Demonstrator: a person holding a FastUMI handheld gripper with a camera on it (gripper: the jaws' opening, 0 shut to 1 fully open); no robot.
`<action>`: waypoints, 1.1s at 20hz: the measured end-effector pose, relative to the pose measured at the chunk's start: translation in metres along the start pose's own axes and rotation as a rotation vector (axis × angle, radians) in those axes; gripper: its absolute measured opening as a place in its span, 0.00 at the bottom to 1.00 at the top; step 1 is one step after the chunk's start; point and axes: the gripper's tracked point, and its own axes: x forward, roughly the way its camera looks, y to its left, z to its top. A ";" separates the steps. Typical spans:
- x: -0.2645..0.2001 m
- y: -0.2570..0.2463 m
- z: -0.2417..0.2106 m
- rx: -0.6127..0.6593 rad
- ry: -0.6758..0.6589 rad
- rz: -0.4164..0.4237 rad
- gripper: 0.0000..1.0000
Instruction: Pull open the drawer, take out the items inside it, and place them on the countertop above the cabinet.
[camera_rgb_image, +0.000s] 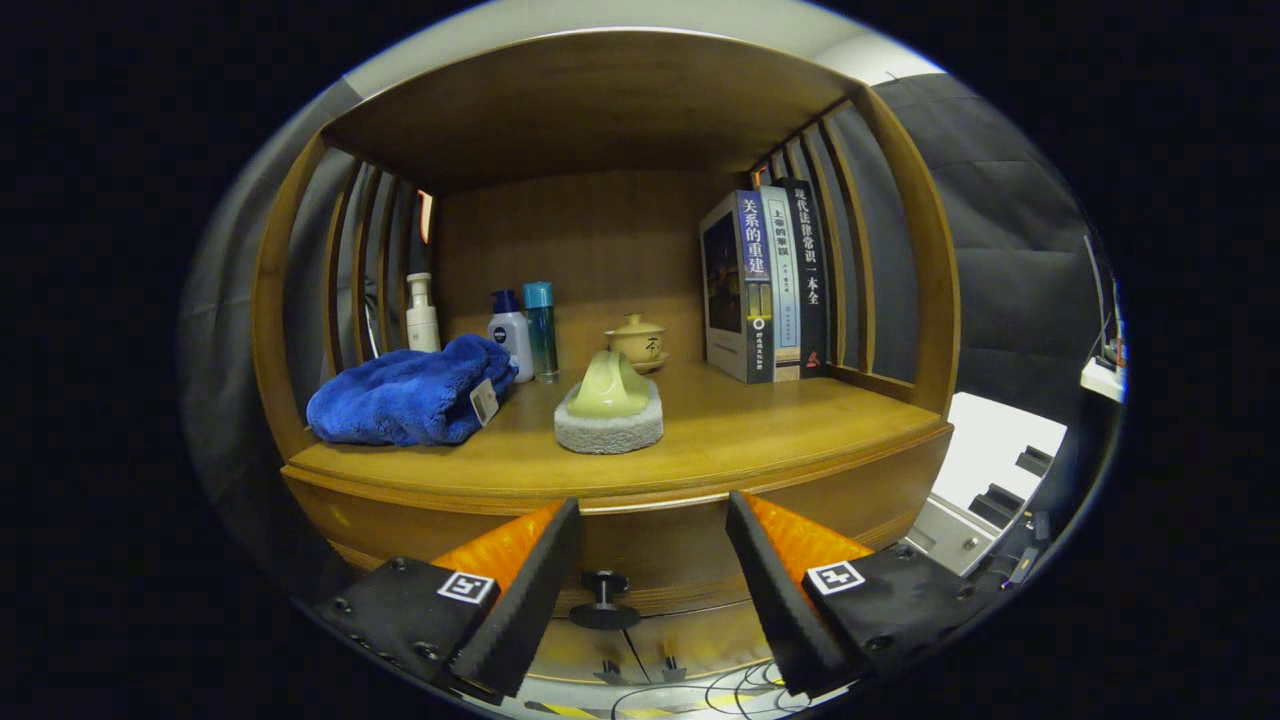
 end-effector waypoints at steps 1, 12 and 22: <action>-0.004 0.000 0.001 -0.002 0.005 0.004 0.98; -0.036 0.008 0.043 0.020 0.037 0.011 0.98; -0.102 0.035 0.146 -0.024 -0.066 0.049 0.98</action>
